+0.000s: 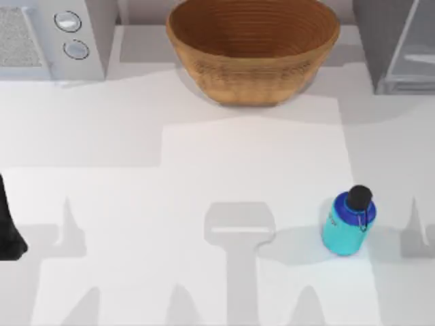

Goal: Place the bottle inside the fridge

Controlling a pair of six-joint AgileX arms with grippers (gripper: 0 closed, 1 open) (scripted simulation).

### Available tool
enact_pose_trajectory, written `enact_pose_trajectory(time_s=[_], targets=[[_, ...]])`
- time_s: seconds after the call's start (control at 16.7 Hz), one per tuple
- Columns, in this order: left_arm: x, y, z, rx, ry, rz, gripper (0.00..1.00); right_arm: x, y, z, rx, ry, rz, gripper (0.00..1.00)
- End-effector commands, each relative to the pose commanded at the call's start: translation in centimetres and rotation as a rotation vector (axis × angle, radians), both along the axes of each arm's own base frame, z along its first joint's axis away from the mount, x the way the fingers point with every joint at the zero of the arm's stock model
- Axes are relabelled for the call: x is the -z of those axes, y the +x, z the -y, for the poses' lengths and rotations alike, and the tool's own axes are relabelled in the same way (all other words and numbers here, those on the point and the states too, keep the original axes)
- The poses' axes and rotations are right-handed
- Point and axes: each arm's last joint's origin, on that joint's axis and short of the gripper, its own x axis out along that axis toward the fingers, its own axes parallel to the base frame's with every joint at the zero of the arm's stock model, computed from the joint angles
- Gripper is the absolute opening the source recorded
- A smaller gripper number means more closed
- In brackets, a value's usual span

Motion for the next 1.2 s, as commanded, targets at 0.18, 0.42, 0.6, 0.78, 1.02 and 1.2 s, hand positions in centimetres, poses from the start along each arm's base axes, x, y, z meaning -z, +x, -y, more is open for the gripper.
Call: enact_pose_trajectory(time_s=[0.18, 0.42, 0.6, 0.78, 1.02, 1.2], targets=[[0.0, 0.0, 0.0, 0.000, 0.000, 0.000, 1.00, 0.0, 0.1, 0.0, -0.008, -0.003, -0.001, 1.00], [0.0, 0.0, 0.0, 0.000, 0.000, 0.000, 1.00, 0.1, 1.0, -0.4, -0.100, -0.037, -0.012, 1.00], [0.0, 0.0, 0.0, 0.000, 0.000, 0.000, 1.00, 0.6, 2.2, -1.0, -0.213, -0.070, -0.036, 1.00], [0.0, 0.0, 0.0, 0.000, 0.000, 0.000, 1.00, 2.1, 3.6, -1.6, -0.344, -0.093, -0.111, 1.00], [0.0, 0.0, 0.0, 0.000, 0.000, 0.000, 1.00, 4.9, 4.9, -2.5, -0.521, -0.103, -0.224, 1.00], [0.0, 0.0, 0.0, 0.000, 0.000, 0.000, 1.00, 6.5, 5.1, -3.0, -0.638, -0.107, -0.268, 1.00]])
